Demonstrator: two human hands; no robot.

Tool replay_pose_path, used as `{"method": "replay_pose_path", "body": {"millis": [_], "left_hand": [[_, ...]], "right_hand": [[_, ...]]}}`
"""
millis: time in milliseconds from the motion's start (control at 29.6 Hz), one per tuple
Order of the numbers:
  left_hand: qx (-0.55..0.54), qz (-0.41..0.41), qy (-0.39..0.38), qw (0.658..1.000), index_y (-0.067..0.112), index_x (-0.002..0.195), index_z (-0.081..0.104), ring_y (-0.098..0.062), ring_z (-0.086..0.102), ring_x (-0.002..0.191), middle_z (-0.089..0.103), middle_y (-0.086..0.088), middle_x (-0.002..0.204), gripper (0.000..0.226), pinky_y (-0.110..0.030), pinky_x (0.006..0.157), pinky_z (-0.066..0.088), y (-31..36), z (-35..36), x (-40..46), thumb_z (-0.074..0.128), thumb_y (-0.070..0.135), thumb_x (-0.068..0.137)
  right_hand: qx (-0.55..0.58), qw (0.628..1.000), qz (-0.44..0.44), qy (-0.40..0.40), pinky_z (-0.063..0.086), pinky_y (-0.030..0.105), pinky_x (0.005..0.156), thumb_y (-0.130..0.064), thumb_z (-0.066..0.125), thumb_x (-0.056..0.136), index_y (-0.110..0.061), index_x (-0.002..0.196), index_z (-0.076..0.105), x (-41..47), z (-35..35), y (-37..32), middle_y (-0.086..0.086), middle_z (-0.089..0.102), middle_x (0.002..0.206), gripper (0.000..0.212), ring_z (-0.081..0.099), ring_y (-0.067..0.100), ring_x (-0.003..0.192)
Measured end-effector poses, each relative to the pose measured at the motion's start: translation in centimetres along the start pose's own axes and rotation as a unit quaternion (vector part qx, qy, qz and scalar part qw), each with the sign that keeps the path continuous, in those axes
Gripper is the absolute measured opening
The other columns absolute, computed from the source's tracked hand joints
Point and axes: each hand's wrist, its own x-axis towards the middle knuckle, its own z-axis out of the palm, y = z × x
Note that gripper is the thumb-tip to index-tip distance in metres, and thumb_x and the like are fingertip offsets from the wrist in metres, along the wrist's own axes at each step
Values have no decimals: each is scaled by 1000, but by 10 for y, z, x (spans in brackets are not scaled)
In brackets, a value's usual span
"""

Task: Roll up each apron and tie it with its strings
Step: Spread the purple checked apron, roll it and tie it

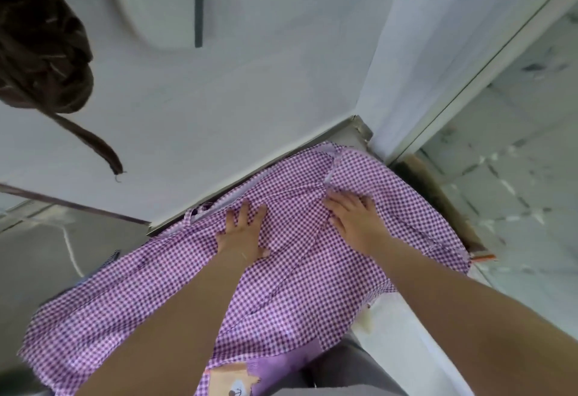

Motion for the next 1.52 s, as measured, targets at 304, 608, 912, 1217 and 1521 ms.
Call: {"method": "replay_pose_path", "body": {"millis": [304,608,912,1217,1521], "left_hand": [[5,-13,-15,1000,46,145,-22,-37,-15,145,-29,1,156,112,-67,111,18,7,-2,3,68,54,80],[-11,-11,-6,1000,47,145,-21,-36,-17,145,-29,2,156,111,-67,111,17,7,-2,0,69,51,80],[80,161,297,938,24,123,56,-31,51,115,52,-8,132,40,-48,86,49,2,61,-62,59,42,87],[144,177,146,963,37,152,7,-33,22,138,10,0,160,70,-56,104,33,-28,115,-87,30,64,92],[166,166,137,962,37,152,-2,-34,12,141,0,0,161,66,-56,110,27,-22,114,-87,21,62,96]], "right_hand": [[-14,955,-74,285,18,58,116,-19,48,90,-16,127,55,14,-32,19,10,48,140,37,38,31,136],[-35,954,-212,207,42,46,102,-41,49,93,-20,126,55,-10,12,-21,5,55,131,39,49,28,122],[-79,993,-90,-10,-1,58,116,-47,52,91,-32,146,32,-33,40,-75,-6,20,157,60,11,22,147],[457,719,314,419,40,16,85,-18,47,97,-7,116,52,-126,88,-109,5,50,108,22,47,12,95],[876,181,446,10,40,46,107,-77,25,87,-13,133,51,-181,234,-175,12,59,130,83,56,33,116]]}}
